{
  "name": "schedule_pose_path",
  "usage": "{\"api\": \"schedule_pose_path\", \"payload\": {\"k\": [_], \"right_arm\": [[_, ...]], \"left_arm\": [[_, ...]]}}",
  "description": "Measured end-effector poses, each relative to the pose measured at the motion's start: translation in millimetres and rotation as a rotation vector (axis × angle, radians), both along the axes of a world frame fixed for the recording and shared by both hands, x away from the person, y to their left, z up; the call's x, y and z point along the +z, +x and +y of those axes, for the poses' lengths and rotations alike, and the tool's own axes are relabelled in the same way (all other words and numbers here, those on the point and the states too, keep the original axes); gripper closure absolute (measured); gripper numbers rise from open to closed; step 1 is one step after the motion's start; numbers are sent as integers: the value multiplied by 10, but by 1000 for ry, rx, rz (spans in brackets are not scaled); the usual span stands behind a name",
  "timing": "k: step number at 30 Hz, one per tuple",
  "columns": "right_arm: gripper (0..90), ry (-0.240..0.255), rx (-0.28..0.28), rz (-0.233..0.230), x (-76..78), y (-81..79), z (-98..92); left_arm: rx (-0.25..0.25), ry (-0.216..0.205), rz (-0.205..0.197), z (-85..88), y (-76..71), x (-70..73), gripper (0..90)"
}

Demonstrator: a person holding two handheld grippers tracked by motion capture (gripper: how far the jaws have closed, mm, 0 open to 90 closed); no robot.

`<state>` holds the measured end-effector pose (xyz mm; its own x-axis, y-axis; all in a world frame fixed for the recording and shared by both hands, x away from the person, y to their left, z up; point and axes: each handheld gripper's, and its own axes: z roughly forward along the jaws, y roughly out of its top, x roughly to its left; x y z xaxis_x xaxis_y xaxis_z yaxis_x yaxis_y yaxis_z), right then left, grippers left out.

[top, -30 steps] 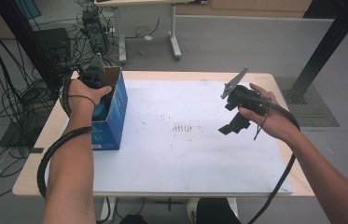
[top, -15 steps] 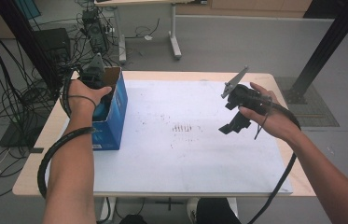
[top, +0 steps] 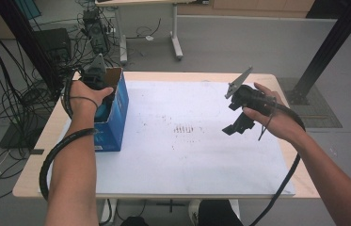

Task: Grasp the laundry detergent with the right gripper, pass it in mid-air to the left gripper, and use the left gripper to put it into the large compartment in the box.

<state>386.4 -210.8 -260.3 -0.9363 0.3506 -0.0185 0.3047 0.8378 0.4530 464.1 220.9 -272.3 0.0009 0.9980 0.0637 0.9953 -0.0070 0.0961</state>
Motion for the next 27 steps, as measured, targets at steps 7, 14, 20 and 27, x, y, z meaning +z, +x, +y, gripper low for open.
{"api": "schedule_pose_path", "payload": {"k": [7,14,20,27], "right_arm": [[47,0,0,-1,-8,-4,-8],[47,0,-3,-3,4,-7,-9],[47,-3,-1,-3,8,-8,-10],[47,-2,0,-2,7,-9,-4]], "left_arm": [[1,-2,0,8,-4,0,362],[0,-2,-1,7,-4,0,362],[-1,-2,-3,6,-5,-1,363],[-2,-2,-4,7,-6,-1,362]]}}
